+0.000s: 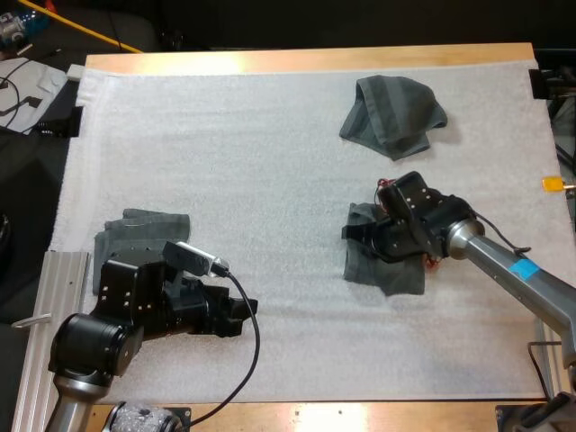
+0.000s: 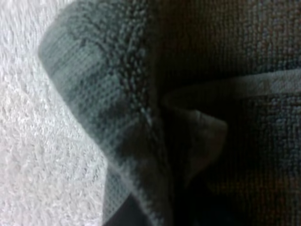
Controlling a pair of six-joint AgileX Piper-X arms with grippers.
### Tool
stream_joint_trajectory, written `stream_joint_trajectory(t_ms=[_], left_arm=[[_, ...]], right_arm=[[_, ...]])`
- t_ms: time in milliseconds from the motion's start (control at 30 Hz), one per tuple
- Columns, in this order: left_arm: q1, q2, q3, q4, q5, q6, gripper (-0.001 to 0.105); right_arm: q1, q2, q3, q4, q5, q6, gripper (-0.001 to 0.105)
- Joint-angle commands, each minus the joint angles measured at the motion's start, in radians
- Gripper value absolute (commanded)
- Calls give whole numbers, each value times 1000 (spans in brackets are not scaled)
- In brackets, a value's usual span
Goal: Pick towel from pile, fold and stack
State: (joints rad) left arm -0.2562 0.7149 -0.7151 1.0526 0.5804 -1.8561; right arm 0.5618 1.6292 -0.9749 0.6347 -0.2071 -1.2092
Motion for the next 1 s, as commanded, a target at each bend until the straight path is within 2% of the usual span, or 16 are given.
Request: stream_joint_trajectory(t_ms=[0, 67, 200, 233, 267, 433, 633, 767, 967], left_arm=[[-3, -1, -7, -2, 11, -2, 57], [-4, 0, -6, -3, 12, -2, 57], [-5, 1, -7, -3, 14, -5, 57], [-5, 2, -7, -4, 14, -4, 57], [-5, 1, -7, -4, 13, -4, 57], [-4, 2, -6, -2, 12, -3, 57], [-4, 0, -7, -3, 12, -2, 57], [-1, -1, -5, -2, 14, 1, 56], [-2, -2, -5, -1, 16, 1, 56]], right_arm=[[0, -5, -9, -2, -3, 22, 3], [1, -3, -10, -7, -14, 27, 16], [2, -4, -10, -15, -81, 24, 65], [1, -6, -9, -20, -102, 19, 72], [2, -7, -9, -25, -121, 15, 74], [11, -22, -9, -31, -172, 4, 69], [65, -28, -7, -50, -218, 29, 67], [81, -28, -9, -55, -214, 16, 66], [144, -10, -9, -137, -215, 64, 66]])
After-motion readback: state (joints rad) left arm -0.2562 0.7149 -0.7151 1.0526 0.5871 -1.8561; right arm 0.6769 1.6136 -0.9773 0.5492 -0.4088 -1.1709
